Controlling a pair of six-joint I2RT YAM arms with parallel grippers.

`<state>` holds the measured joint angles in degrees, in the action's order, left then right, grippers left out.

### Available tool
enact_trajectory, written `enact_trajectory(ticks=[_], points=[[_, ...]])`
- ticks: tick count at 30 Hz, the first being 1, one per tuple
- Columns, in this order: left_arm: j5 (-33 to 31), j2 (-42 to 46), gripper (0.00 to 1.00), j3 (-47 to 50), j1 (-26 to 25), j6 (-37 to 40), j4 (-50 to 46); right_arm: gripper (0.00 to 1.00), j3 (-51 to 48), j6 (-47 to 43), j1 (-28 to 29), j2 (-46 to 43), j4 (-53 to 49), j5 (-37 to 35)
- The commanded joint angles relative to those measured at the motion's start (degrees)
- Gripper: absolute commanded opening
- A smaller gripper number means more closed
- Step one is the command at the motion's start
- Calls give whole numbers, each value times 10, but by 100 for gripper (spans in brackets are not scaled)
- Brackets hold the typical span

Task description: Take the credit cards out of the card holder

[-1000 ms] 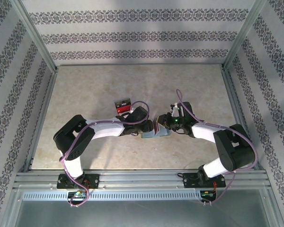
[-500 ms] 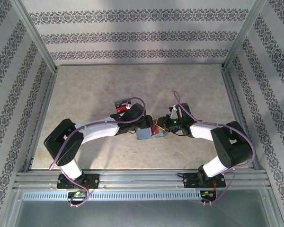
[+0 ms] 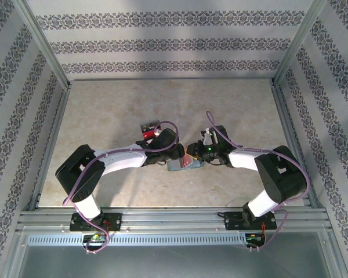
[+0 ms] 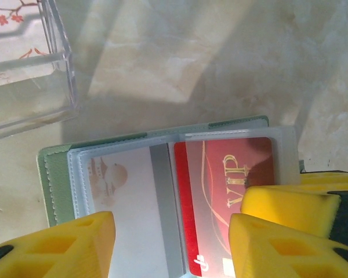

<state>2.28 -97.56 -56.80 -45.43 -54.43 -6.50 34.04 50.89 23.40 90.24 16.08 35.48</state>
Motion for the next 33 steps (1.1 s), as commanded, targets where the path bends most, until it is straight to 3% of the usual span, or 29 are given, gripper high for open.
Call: enact_trajectory(ticks=[1, 10, 24, 33], points=[[-7, -9, 52, 6, 10, 6, -8, 22, 11, 0, 1, -18, 8, 9], [29, -51, 41, -8, 10, 3, 14, 22, 6, 4, -3, -38, 8, 14], [45, -65, 40, -12, 10, -3, 22, 14, 4, 8, -7, -34, 19, 22], [38, -56, 40, -6, 10, -4, 17, 17, -1, 13, -11, -27, 27, 22]])
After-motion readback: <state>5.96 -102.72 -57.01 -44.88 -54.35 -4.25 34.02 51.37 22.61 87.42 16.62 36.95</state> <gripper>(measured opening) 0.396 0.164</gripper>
